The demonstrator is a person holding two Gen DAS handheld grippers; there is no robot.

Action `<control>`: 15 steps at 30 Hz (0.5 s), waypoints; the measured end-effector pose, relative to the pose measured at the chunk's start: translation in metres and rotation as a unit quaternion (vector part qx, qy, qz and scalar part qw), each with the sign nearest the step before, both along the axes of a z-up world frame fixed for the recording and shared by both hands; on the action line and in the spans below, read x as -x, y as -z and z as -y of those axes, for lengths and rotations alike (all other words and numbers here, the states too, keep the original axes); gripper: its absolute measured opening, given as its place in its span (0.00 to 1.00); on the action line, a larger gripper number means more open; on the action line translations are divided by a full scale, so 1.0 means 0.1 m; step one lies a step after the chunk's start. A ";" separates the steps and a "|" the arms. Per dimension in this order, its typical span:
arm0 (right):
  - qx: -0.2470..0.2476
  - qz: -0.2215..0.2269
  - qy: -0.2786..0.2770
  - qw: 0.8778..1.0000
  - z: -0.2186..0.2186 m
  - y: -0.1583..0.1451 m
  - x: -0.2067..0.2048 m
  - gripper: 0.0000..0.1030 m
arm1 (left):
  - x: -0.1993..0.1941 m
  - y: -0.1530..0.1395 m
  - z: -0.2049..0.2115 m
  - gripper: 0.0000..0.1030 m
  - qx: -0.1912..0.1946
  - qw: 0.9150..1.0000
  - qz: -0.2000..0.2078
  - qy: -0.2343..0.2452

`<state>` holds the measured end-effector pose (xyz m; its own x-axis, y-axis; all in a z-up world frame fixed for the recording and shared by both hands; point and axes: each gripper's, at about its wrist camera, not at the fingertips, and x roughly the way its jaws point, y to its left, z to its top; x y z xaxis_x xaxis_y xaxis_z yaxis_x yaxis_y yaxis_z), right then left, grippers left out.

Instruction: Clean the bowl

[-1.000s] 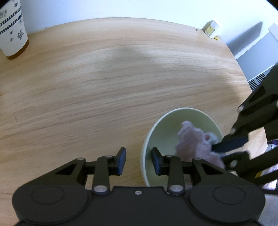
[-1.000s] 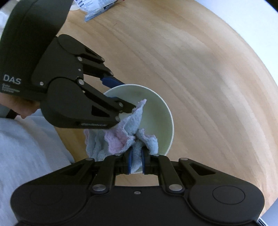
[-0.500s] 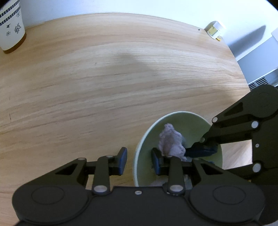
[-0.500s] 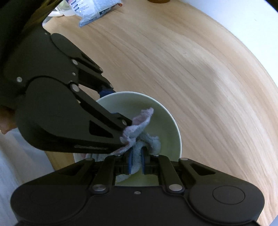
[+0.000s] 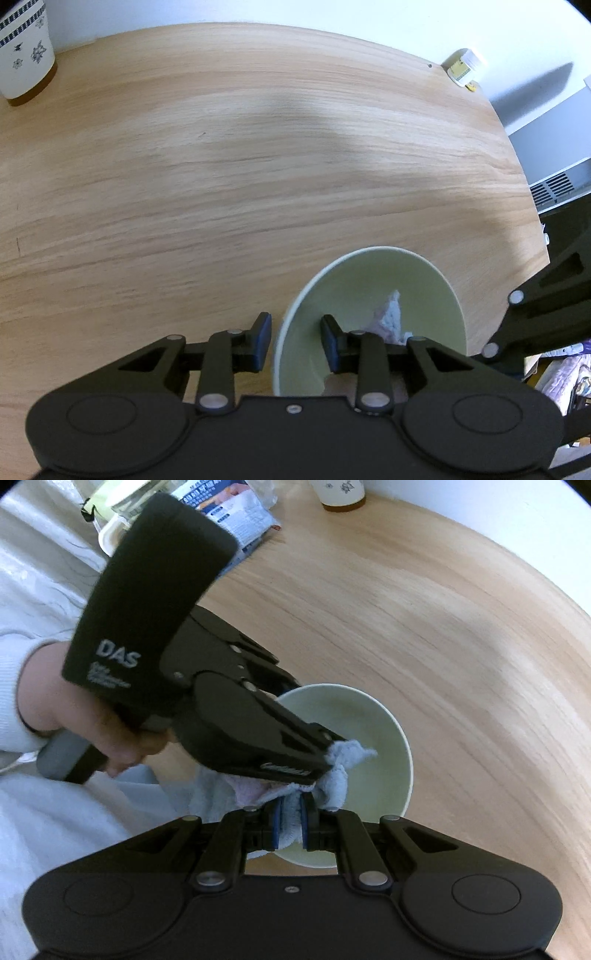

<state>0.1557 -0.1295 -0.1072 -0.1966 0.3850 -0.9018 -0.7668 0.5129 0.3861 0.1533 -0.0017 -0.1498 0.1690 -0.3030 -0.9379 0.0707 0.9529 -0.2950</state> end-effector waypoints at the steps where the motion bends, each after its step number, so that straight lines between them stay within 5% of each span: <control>1: 0.002 -0.003 0.000 1.000 -0.01 0.04 0.00 0.11 | 0.00 0.00 0.00 0.29 0.000 1.000 0.000 0.000; 15: 0.038 0.035 -0.012 0.999 -0.20 0.37 0.10 0.10 | -0.05 -0.05 -0.04 0.24 0.014 1.000 -0.003 -0.016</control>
<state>0.1462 -0.1099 -0.1438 -0.1402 0.3110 -0.9400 -0.8036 0.5189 0.2915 0.1578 0.0021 -0.1448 0.1734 -0.3242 -0.9300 0.0380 0.9458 -0.3226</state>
